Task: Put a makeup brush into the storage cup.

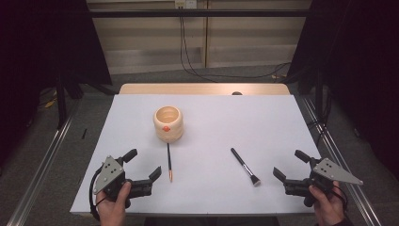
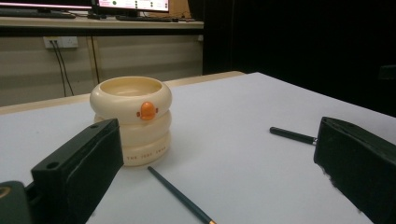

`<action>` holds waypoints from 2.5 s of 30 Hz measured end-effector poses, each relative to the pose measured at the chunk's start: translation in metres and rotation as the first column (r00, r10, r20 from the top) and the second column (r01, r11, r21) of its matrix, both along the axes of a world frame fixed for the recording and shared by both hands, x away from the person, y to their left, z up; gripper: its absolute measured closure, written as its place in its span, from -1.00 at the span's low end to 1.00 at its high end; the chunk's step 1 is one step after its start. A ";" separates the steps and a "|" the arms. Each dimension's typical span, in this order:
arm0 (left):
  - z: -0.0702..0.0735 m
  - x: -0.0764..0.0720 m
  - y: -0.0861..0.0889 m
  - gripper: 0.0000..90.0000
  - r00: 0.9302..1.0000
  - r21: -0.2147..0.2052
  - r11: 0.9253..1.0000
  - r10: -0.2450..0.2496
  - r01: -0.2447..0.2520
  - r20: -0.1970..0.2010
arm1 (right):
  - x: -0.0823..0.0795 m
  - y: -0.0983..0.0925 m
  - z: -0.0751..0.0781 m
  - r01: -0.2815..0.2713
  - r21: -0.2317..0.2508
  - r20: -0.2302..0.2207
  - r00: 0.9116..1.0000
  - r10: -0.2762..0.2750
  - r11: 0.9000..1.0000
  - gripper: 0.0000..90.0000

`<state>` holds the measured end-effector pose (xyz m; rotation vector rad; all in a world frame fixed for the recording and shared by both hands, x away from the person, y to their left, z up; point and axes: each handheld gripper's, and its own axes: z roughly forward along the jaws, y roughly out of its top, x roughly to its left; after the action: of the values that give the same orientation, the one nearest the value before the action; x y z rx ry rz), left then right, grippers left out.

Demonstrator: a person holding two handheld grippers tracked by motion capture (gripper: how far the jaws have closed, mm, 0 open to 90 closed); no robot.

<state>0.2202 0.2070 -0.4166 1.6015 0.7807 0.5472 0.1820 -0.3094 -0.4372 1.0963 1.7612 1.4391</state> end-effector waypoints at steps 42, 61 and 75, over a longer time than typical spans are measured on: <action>0.039 0.068 -0.031 -0.98 0.999 0.029 1.000 -0.014 0.013 0.042 | 0.001 0.000 -0.001 0.003 0.004 -0.001 1.000 -0.003 1.000 -1.00; 0.048 0.108 -0.045 -0.98 0.999 0.044 0.999 -0.024 0.022 0.048 | 0.001 0.000 -0.001 0.003 0.004 -0.002 1.000 -0.003 1.000 -1.00; 0.052 0.122 -0.047 -0.98 0.999 0.121 0.992 -0.027 0.031 -0.039 | 0.001 0.000 -0.001 0.002 0.008 -0.013 1.000 -0.002 1.000 -1.00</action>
<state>0.3422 0.1604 -0.3645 1.7377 0.7628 0.5541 0.1828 -0.3093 -0.4384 1.1139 1.7646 1.4422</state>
